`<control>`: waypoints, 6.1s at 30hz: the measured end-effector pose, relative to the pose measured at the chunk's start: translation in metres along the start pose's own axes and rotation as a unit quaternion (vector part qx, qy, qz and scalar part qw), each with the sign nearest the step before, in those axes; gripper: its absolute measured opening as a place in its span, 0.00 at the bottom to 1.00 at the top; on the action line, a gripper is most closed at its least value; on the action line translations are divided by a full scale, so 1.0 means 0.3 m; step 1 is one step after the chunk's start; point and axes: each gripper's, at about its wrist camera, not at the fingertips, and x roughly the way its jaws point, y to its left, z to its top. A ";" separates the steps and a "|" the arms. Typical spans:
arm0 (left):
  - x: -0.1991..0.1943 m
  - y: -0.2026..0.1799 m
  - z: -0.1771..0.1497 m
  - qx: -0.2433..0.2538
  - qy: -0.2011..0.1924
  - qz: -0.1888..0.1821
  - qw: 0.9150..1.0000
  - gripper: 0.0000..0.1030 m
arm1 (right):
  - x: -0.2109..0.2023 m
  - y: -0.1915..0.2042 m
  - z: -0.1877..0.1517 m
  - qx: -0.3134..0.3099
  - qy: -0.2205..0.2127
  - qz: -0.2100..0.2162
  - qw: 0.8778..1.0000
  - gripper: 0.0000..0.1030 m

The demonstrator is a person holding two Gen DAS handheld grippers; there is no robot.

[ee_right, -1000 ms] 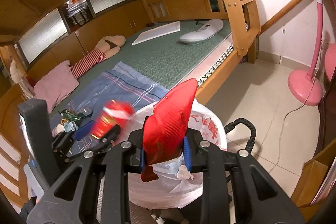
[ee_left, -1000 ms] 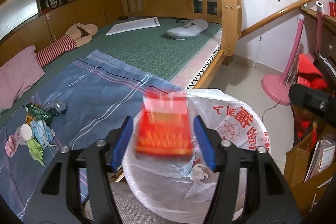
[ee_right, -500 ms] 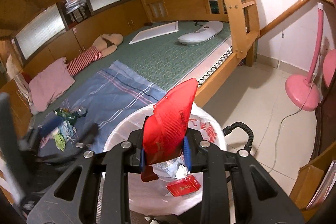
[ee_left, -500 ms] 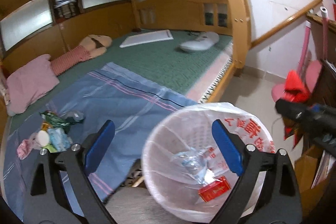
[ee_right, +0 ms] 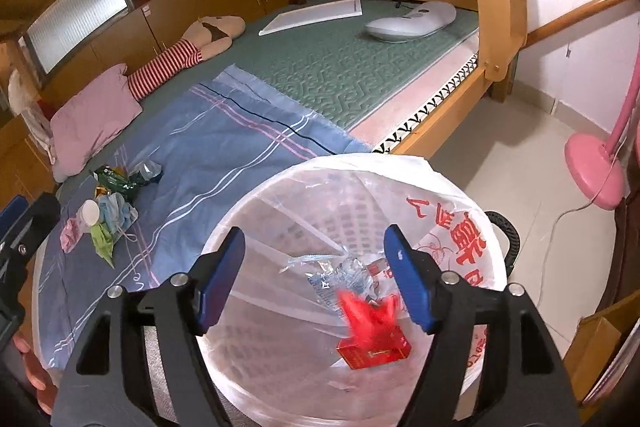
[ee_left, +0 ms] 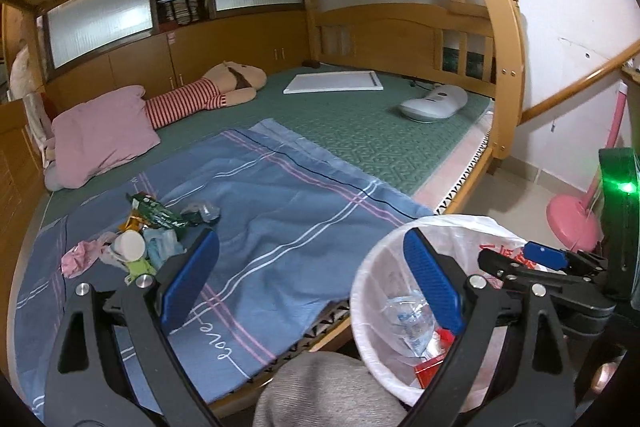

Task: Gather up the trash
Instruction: 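Move the right tool back to the pile and grasp the white paper cup, then grasp the green cloth with the left tool, then carry the cup and green cloth to the bin and open both tools, then return the right tool to the pile and grasp the blue face mask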

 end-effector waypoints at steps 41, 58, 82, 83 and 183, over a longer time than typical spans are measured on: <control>-0.025 1.128 -0.482 -0.245 0.128 0.247 0.929 0.90 | 0.824 1.584 -0.094 -0.429 0.145 0.144 0.880 0.53; 0.042 1.080 -0.445 -0.227 0.129 0.227 0.938 0.90 | 0.577 1.383 0.115 -0.285 0.126 0.245 0.918 0.52; 0.682 0.950 -0.397 -0.227 0.163 0.125 0.952 0.77 | 0.512 0.720 0.175 -0.140 0.124 0.201 0.962 0.52; 0.689 0.953 -0.397 -0.228 0.166 0.117 0.952 0.61 | 0.514 0.713 0.176 -0.139 0.125 0.202 0.961 0.52; 0.125 0.130 -0.028 -0.066 0.036 0.020 0.997 0.85 | -0.053 0.035 -0.045 -0.049 -0.016 -0.021 0.998 0.77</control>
